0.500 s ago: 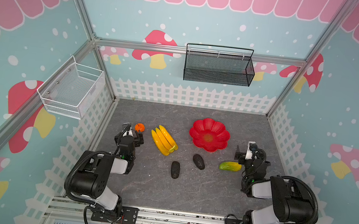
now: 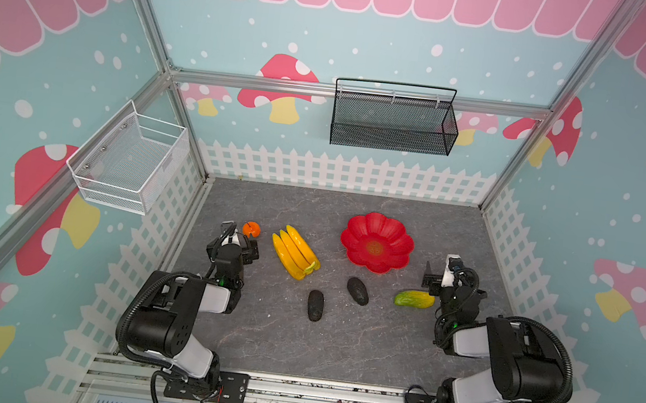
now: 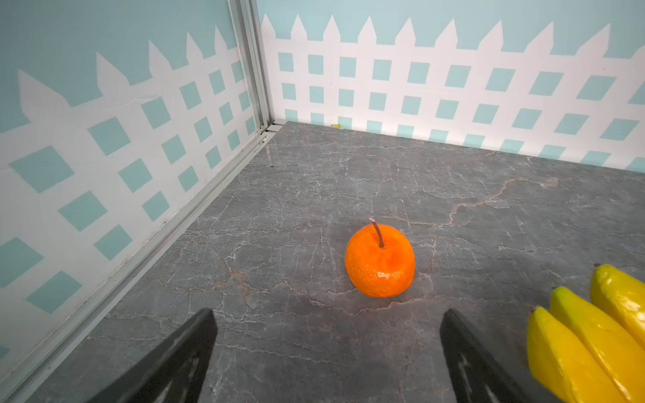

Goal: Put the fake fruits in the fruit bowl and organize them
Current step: 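Reach left gripper to yellow banana bunch while right gripper moves toward bowl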

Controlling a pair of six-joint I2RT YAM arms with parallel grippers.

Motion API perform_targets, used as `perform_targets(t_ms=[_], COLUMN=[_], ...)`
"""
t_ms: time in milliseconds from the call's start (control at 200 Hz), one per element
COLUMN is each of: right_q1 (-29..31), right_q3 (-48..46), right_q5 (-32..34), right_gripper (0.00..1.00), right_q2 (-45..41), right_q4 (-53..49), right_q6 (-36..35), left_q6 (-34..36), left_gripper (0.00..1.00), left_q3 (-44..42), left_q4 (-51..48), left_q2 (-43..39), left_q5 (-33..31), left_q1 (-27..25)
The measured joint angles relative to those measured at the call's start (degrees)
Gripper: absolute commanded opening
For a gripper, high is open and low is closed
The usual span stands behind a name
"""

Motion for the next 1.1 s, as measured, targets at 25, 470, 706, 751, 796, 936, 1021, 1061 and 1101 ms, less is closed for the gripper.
perform_targets(t_ms=[25,470,706,751,796,936,1021,1061,1101], right_q1=[0.02,0.26,7.13,10.21,13.38,22.6,29.22,31.74,33.2], right_q3=[0.0,7.78,21.18,21.29,21.29,21.29,21.29,21.29,21.29], right_q5=[-0.02,3.1,-7.58,-10.49,-14.08,-20.87,-22.47,-23.15,-23.67], right_gripper=[0.98,0.98,0.98,0.98,0.98,0.98,0.98,0.98,0.98], right_q2=[0.0,-16.46,-26.1,-26.51,-26.21,-24.15,-23.63,-23.23,-22.77], right_q4=[0.0,-24.74,-49.44,-52.43,-55.34,-61.42,-62.18,-62.07,-61.94], right_q6=[0.0,5.62,13.73,14.99,16.76,21.66,23.52,24.3,25.0], left_q6=[0.0,-0.5,-8.22,-8.72,-8.76,-7.45,-6.29,-5.6,-4.83], left_gripper=[0.99,0.92,0.76,0.76,0.76,0.78,0.76,0.76,0.76], left_q3=[0.0,4.22,26.43,29.4,31.21,31.69,31.26,31.28,31.28], left_q4=[0.0,-16.63,-49.53,-55.67,-61.07,-74.58,-78.36,-79.14,-79.69], left_q2=[0.0,-13.55,-25.22,-25.27,-25.05,-24.98,-24.5,-23.63,-22.34], left_q5=[0.0,-9.29,-0.2,4.04,7.96,17.29,21.66,23.04,24.02], left_q1=[0.0,-5.22,-11.39,-13.75,-16.09,-22.49,-23.8,-24.11,-24.46])
